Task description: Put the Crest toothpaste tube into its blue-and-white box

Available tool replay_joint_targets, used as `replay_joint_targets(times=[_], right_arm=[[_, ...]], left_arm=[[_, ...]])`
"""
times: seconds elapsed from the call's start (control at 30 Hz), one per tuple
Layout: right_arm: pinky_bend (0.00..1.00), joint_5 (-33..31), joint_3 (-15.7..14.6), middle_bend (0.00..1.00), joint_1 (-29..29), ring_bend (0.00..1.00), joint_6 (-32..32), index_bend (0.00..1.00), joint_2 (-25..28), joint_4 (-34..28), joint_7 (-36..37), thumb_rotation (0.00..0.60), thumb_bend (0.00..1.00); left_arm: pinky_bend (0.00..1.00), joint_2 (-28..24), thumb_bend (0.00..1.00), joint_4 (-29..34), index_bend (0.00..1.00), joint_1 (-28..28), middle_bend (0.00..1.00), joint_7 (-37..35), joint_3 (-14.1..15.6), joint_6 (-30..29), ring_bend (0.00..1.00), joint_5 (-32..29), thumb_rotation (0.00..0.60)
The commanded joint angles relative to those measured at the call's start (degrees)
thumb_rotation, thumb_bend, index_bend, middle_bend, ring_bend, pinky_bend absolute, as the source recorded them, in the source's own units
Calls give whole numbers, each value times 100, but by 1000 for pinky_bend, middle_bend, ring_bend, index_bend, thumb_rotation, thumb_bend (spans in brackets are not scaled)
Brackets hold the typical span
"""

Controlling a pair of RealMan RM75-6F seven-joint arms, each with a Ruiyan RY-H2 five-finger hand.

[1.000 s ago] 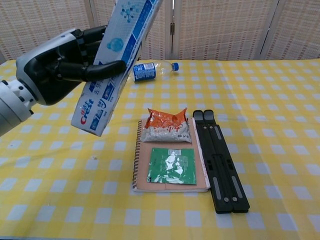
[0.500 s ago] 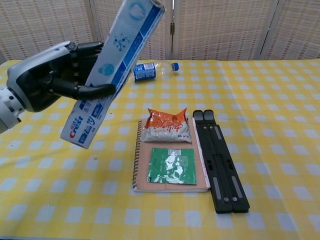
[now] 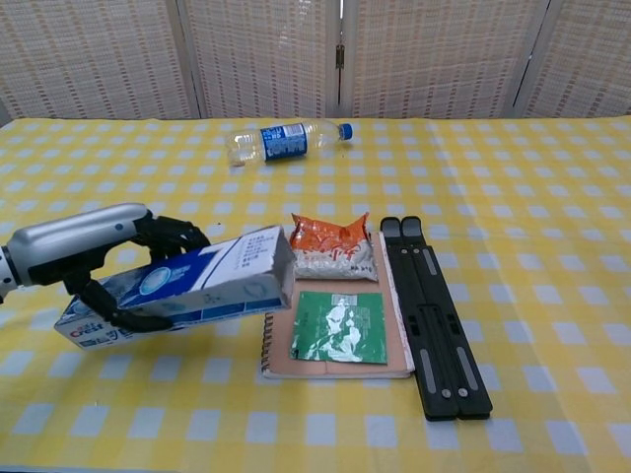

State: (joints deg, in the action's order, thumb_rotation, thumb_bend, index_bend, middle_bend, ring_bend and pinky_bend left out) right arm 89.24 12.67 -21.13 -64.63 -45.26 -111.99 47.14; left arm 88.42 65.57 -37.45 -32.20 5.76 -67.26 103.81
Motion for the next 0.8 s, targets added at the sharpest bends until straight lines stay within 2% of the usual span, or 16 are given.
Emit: replay_joint_targets(times=[0.03, 0.13, 0.33, 0.43, 0.53, 0.63, 0.8], right_arm=[[0, 344, -305, 0, 221, 0, -240, 0, 83, 304, 272, 600, 397], [0, 500, -467, 0, 249, 0, -268, 0, 45, 474, 395, 600, 397], [0, 650, -687, 0, 154, 0, -150, 0, -37, 733, 572, 600, 396], [0, 659, -736, 0, 103, 0, -135, 0, -57, 796, 634, 600, 397], [0, 652, -761, 0, 73, 0, -173, 0, -80, 839, 625, 600, 397], [0, 645, -788, 0, 52, 0, -208, 0, -93, 846, 596, 600, 396], [0, 649, -855, 0, 40, 0, -267, 0, -80, 849, 610, 600, 396]], left_arm=[[564, 7, 288, -336, 456, -138, 522, 200, 145, 181, 516, 83, 600], [564, 87, 288, -612, 457, -166, 524, 390, 171, 303, 516, 29, 600], [560, 151, 288, -802, 452, -230, 527, 544, 26, 388, 513, -212, 600], [480, 104, 267, -736, 395, -244, 502, 611, 14, 488, 435, -325, 600], [314, 63, 231, -635, 278, -229, 367, 643, -1, 513, 264, -423, 600], [193, 15, 190, -540, 181, -230, 217, 752, -11, 548, 128, -491, 600], [100, -89, 133, -311, 83, -232, 88, 950, -64, 534, 22, -584, 600]])
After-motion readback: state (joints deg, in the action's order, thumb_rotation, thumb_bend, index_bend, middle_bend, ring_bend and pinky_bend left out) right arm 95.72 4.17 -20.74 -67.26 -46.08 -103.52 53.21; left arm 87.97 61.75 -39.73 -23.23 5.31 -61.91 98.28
